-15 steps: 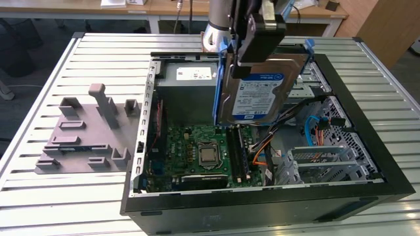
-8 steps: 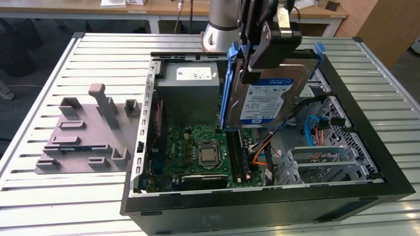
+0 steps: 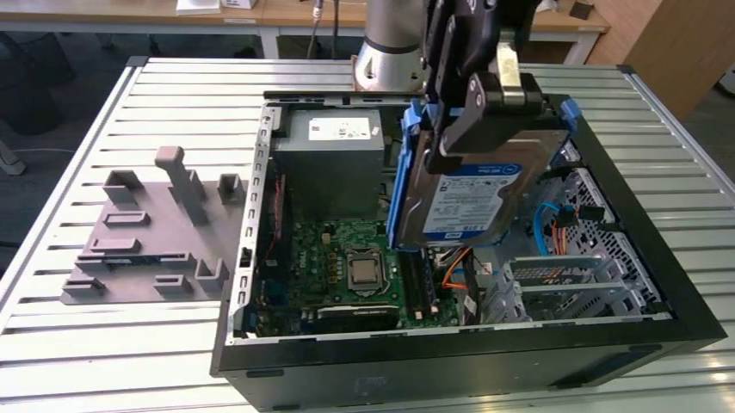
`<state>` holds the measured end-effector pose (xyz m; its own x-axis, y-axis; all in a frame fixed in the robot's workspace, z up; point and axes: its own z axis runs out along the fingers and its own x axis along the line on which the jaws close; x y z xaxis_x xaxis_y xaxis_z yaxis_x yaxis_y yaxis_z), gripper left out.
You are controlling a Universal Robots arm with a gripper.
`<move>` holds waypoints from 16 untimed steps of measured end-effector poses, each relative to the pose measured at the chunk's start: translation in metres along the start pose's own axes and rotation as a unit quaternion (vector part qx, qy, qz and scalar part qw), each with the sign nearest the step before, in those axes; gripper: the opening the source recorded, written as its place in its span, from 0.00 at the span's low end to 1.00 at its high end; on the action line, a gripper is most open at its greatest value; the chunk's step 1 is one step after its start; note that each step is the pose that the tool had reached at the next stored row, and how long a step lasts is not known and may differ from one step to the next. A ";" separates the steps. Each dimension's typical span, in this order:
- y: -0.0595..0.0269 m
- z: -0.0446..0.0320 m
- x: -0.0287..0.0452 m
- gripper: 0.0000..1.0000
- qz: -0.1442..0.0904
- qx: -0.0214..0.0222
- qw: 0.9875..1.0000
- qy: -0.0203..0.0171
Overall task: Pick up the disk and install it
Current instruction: 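Insert the disk into the insertion slot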
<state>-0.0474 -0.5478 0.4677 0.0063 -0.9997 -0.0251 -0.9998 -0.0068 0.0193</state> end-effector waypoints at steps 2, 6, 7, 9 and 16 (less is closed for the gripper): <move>-0.0043 0.0006 0.0018 0.36 0.000 0.000 1.000 0.000; -0.0162 0.0015 0.0031 0.36 0.000 0.000 1.000 0.000; -0.0169 0.0016 0.0031 0.36 0.000 0.000 1.000 0.000; -0.0170 0.0017 0.0032 0.36 0.000 0.000 1.000 0.000; -0.0171 0.0020 0.0032 0.36 0.000 0.000 1.000 0.000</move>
<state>-0.0304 -0.5509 0.4652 0.0063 -0.9997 -0.0251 -0.9998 -0.0067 0.0193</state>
